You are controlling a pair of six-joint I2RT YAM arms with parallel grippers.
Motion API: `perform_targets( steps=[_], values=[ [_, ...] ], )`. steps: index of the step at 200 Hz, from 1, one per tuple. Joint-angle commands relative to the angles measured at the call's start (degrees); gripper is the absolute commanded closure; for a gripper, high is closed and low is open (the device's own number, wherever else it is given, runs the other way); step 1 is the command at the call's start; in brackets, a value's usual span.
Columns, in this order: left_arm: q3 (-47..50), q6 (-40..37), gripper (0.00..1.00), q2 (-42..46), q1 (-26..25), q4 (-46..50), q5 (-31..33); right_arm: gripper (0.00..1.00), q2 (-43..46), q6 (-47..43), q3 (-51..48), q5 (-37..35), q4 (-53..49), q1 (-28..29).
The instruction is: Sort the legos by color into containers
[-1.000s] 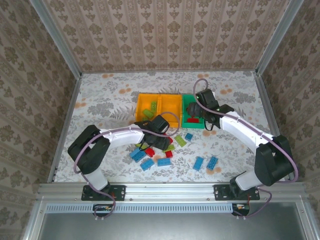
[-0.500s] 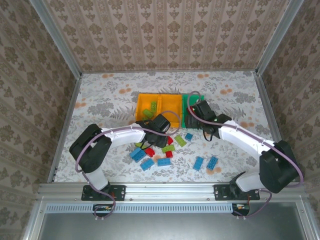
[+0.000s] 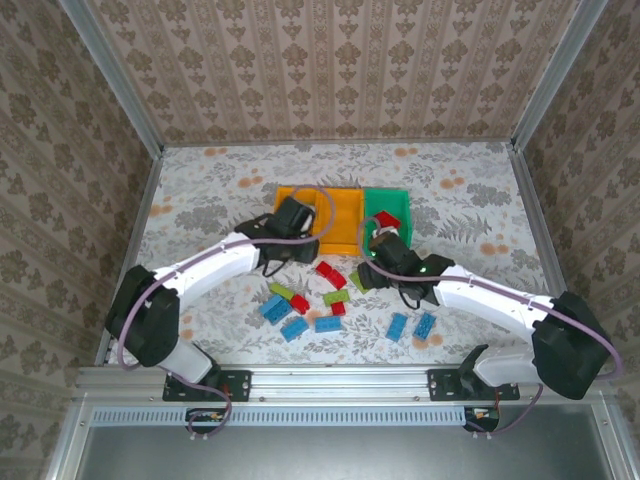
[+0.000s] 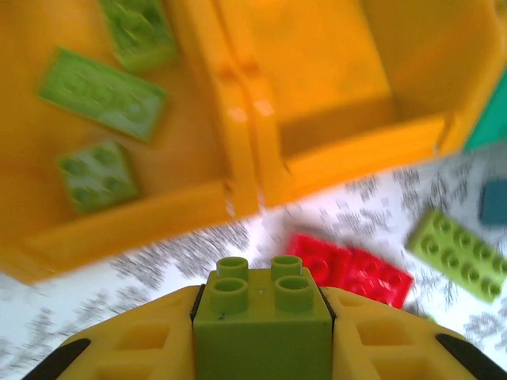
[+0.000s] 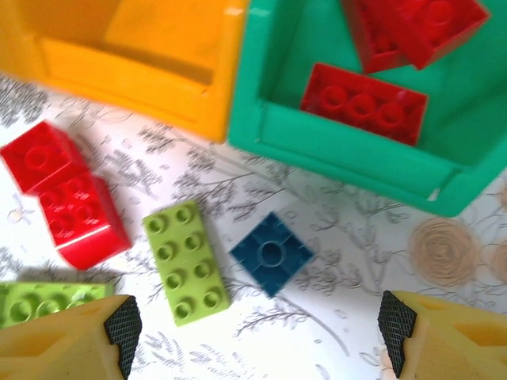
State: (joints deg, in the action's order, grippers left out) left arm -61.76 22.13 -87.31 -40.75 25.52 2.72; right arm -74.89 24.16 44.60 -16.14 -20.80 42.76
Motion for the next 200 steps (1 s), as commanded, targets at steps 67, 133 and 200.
perform_targets(
  steps=[67,133,200],
  values=[
    [-11.6,-3.0,0.65,-12.6,14.3,-2.3,-9.4,0.28,-12.6,3.5,2.0,-0.7,1.6,7.0],
    [-15.8,-1.6,0.55,-16.8,14.2,-3.4,-11.3,0.30,-18.5,4.6,4.9,-1.9,0.4,7.4],
    [-13.4,-1.1,0.34,-14.0,14.2,-4.4,-12.7,0.35,-21.7,3.3,5.8,-2.4,0.4,4.2]
  ],
)
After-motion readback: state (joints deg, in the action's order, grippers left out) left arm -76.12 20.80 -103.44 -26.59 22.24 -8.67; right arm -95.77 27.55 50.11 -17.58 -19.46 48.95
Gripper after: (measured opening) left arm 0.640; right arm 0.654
